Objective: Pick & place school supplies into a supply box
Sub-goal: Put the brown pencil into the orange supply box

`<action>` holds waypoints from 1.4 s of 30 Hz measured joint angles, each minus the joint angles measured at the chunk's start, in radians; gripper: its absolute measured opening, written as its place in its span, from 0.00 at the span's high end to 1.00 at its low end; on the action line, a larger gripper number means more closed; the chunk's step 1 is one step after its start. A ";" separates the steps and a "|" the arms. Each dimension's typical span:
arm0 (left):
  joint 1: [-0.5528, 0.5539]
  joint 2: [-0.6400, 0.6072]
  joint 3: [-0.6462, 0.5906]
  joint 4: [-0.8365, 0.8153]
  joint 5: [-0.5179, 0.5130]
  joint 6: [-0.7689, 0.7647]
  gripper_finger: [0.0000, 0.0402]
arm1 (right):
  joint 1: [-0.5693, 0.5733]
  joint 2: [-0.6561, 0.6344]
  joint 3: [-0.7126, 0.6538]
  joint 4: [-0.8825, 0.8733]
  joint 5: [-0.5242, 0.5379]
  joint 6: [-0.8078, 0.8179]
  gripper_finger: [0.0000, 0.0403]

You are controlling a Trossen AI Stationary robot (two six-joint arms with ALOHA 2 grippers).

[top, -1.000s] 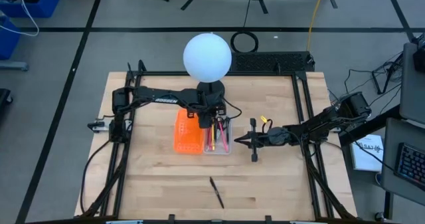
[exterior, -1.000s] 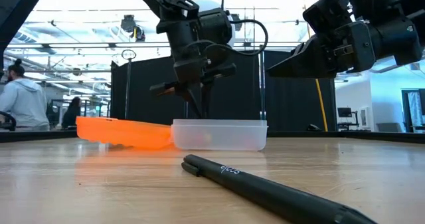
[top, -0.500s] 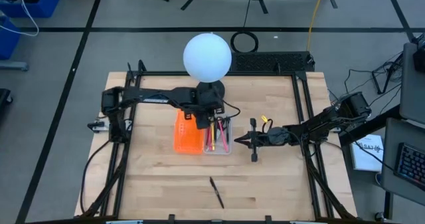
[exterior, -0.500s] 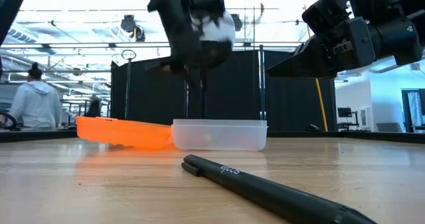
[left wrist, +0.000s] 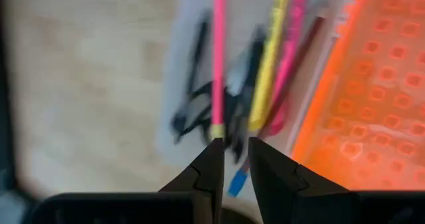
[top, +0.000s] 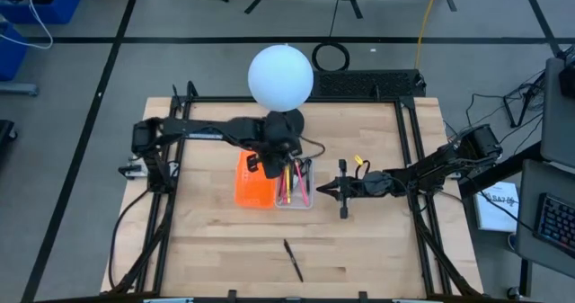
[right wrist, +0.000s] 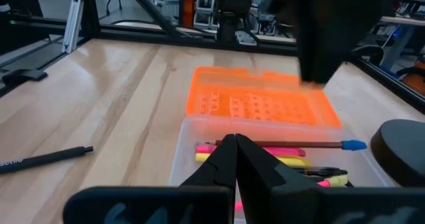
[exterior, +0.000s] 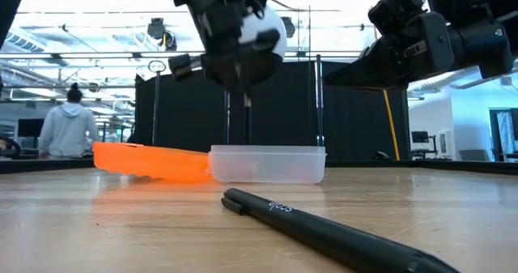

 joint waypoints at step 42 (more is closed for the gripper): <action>-0.009 0.244 -0.001 0.054 -0.172 0.203 0.67 | 0.000 0.000 0.000 -0.004 0.000 -0.044 1.00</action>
